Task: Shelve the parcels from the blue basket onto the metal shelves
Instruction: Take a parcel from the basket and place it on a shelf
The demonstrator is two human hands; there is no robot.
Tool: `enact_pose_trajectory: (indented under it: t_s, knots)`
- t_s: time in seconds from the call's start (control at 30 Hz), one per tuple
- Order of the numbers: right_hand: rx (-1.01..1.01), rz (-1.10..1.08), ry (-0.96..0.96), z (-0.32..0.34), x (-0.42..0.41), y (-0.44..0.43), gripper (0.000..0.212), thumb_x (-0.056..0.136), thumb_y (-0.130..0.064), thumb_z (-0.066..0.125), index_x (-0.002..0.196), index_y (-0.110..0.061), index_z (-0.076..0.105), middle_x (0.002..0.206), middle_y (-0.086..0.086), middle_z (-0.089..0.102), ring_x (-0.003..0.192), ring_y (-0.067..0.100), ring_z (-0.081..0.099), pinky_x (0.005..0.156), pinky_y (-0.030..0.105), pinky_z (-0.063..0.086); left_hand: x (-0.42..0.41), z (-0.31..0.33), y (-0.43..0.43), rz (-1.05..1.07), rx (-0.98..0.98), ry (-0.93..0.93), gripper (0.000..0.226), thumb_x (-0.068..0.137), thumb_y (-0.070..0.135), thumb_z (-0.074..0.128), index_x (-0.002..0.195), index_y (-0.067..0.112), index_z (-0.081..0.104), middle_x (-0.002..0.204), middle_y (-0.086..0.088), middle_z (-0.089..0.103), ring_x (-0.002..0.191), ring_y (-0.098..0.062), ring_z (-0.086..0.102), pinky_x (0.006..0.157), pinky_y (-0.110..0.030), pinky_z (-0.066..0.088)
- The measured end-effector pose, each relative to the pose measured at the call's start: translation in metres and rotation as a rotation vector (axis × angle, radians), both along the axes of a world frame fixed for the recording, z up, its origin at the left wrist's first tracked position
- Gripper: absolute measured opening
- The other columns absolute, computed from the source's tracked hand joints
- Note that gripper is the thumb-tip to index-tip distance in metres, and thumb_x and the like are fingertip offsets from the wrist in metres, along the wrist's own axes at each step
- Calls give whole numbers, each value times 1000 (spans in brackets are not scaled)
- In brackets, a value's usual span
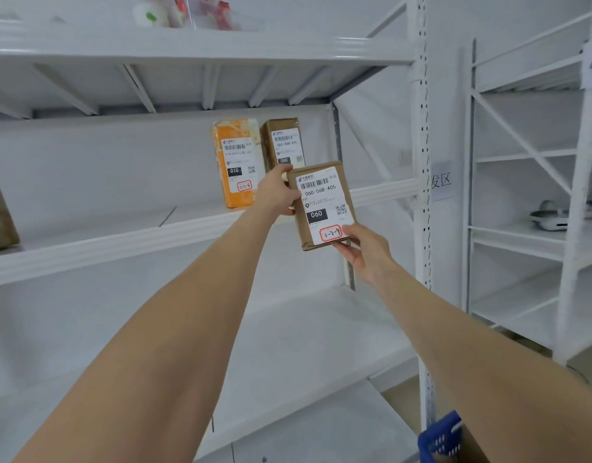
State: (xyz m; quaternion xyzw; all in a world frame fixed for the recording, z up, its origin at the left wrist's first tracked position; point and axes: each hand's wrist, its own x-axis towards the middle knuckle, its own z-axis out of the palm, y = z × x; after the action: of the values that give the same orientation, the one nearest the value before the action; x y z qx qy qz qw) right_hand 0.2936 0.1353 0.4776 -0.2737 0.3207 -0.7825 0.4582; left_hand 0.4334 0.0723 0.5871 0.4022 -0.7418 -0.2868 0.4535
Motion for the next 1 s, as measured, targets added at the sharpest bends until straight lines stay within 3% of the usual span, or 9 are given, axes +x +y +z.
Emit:
enact_pose_trajectory:
  t_s: [0.23,0.43,0.53,0.77,0.93,1.0]
  knots:
    - [-98,11,22,38,-72,-30,18,86,6,60,102,-1,65,100,13,70,109,31,65,96,37,53,-70,40,-13,31,-122,0,64,86,-4,62,141,19,38,113,-10,65,100,-26,66,72,-39,60]
    - [-134,34,88,64,-142,-56,27,87,10,57,110,-2,64,106,13,68,103,27,66,86,28,55,-138,62,-24,115,-164,-40,65,85,-7,62,140,19,39,113,-15,63,99,-31,66,71,-38,59]
    - [-155,32,143,74,-172,-71,28,86,14,56,109,0,63,107,15,67,95,22,65,88,28,53,-168,71,-31,152,-175,-41,65,85,-10,59,139,19,39,112,-16,62,99,-33,65,72,-39,58]
    - [-97,-67,364,86,-218,-116,32,83,13,59,112,1,67,110,13,70,95,21,67,86,29,55,-210,81,-55,236,-216,-101,67,85,-10,56,141,22,38,112,-17,62,99,-32,65,76,-42,59]
    - [11,-240,600,88,-232,-149,25,79,3,63,82,-21,71,92,5,73,90,25,70,83,37,58,-225,80,-81,240,-212,-123,69,86,-12,53,142,23,36,113,-16,61,103,-32,62,78,-44,58]
    - [59,-308,730,89,-235,-157,19,81,-5,63,89,-19,72,89,1,72,83,21,66,77,31,56,-229,81,-93,232,-201,-123,68,86,-14,50,142,22,36,110,-15,58,106,-33,60,79,-46,57]
